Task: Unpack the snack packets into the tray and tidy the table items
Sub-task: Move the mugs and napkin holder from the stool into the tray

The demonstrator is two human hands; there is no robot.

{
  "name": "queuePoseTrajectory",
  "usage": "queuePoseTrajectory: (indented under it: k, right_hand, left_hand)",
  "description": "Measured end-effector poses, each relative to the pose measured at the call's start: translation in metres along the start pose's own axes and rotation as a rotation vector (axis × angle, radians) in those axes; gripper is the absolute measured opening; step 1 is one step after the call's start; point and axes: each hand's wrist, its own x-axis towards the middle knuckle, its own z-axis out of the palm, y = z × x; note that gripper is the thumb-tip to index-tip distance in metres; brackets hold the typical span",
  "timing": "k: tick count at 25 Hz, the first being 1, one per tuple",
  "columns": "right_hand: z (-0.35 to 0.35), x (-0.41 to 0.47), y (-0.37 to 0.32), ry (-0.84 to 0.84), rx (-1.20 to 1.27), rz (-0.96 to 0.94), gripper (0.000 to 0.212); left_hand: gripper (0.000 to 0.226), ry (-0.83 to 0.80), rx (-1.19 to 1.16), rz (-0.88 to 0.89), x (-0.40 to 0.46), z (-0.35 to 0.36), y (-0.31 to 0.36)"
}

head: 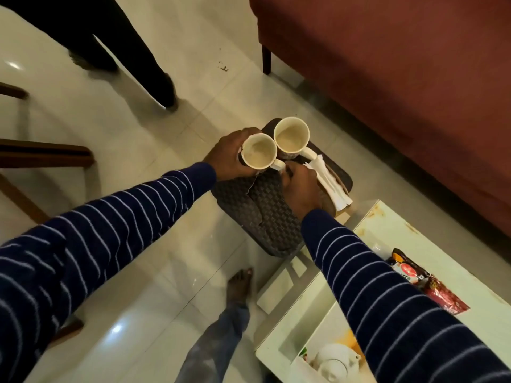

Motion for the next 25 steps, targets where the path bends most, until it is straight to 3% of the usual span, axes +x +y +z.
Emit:
queuePoseTrajectory:
  k: [5,10,13,17,20,25]
  right_hand:
    - [-0.004,-0.04,0.005,0.007,0.081,-0.044,0.019]
    - [-0.027,-0.15,0.032,0.065,0.256,-0.015,0.019]
    - [-0.044,-0.239,0.075,0.084,0.33,0.059,0.011]
    - [-0.058,-0.35,0.15,0.111,0.396,0.291,0.02]
    - [-0.066,-0.413,0.207,0.176,0.388,0.428,0.004]
    - [-0.071,-0.465,0.271,0.265,0.358,0.503,0.004]
  left_hand:
    - [0.093,0.023,0.03,0.097,-0.036,-0.003,0.012]
    - [0.093,0.021,0.027,0.167,-0.118,0.029,0.065]
    - [0.095,-0.119,0.058,0.141,-0.179,0.079,0.104]
    - [0.093,-0.269,0.028,0.149,-0.253,0.169,0.157]
    - [0.093,-0.287,0.007,0.145,-0.298,0.235,0.192]
    - [0.091,-0.351,-0.061,0.101,-0.336,0.316,0.221]
